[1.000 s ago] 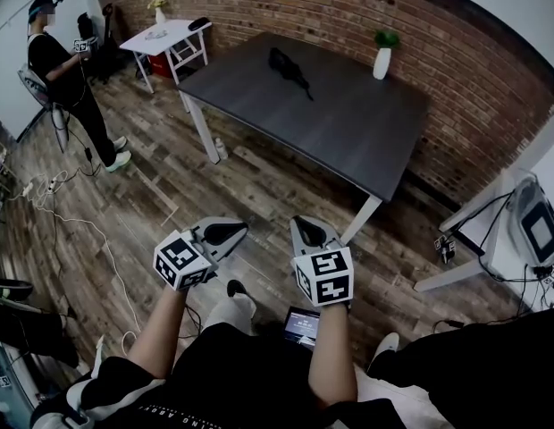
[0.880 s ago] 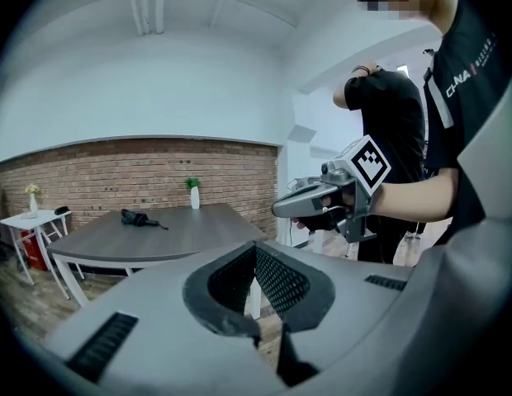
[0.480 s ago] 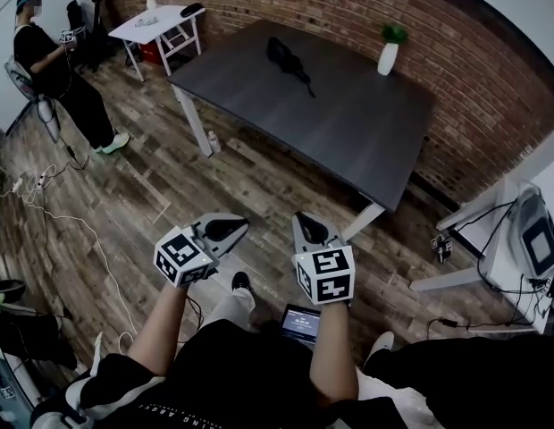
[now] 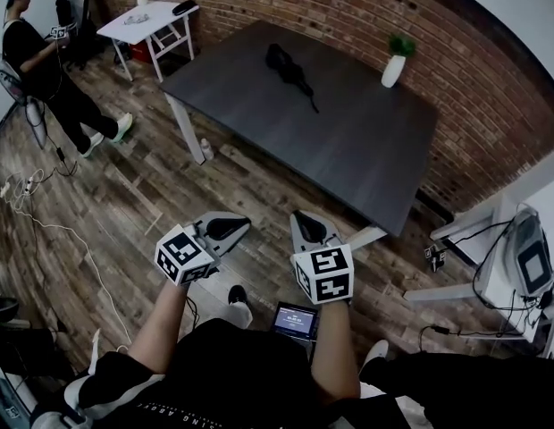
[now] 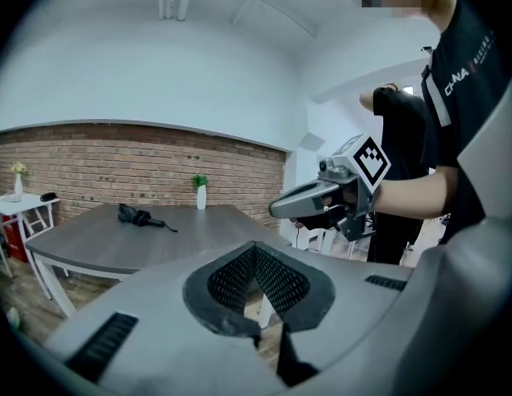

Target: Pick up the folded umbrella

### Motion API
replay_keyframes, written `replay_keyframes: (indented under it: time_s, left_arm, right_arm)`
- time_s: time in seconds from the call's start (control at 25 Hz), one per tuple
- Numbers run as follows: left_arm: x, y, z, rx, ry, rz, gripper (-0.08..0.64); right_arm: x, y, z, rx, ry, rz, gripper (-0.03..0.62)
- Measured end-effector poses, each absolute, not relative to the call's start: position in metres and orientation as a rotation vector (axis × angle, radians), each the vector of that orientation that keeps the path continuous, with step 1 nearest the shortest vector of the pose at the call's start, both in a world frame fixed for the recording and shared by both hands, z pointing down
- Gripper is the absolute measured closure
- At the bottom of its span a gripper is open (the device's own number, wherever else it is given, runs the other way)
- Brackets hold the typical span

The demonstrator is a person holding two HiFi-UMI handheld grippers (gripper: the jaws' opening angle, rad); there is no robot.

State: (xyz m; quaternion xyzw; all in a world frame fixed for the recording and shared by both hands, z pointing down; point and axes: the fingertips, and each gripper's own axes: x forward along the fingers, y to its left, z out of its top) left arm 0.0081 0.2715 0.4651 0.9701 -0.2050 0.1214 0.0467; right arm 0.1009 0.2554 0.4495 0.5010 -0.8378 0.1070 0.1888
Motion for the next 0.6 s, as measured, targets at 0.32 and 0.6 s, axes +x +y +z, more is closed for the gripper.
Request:
replay_keyframes:
  time_s: [0.32, 0.6]
  left_arm:
    - [-0.021, 0.215, 0.463, 2.951, -0.569, 0.345, 0.557]
    - [-0.03, 0.195, 0.473, 2.94, -0.477, 0.353, 0.557]
  right_arm:
    - [0.077, 0.202, 0.441, 1.481, -2.331, 0.333, 0.581]
    - [0.067, 0.177, 0.449, 1.538, -2.326, 0.426, 0.581]
